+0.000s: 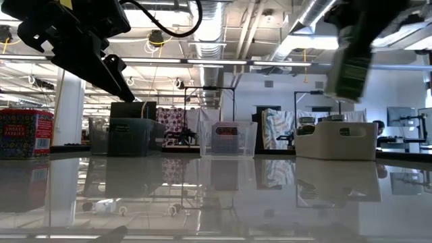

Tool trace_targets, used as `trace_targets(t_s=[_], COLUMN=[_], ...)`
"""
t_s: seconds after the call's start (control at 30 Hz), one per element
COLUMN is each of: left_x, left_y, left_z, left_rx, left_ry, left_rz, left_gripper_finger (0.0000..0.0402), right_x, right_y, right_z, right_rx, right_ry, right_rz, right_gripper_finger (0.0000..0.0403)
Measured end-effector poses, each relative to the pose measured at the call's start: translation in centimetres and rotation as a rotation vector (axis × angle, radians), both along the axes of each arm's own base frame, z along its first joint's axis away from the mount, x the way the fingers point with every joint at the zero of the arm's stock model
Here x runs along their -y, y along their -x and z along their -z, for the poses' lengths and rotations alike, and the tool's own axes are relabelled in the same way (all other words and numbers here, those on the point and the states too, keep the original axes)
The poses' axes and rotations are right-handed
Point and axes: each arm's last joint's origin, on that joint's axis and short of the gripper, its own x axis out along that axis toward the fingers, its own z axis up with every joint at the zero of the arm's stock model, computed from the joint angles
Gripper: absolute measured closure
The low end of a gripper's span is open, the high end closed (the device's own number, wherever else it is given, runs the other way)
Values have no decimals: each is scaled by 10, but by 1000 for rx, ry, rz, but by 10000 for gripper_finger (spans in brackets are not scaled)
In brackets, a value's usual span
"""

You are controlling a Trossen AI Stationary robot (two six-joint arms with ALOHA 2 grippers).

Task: Sort spices by type
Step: Put the green seasoning bottle into the gray bin

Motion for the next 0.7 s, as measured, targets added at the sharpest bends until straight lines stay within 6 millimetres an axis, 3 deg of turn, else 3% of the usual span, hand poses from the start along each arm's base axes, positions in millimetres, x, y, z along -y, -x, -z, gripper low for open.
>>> trace_targets(t_s=[0.4,0.7], left_x=[0,0], left_y=[0,0], left_z=[0,0], left_rx=[0,-6], left_ry=[-1,-81], left_rz=[0,67], left_gripper_finger=[168,168], right_x=[116,168], right_y=[11,22], right_z=[-36,-30], right_rx=[-12,-96], right_ry=[82,87], right_rz=[-18,-41], right_gripper_finger=[179,179])
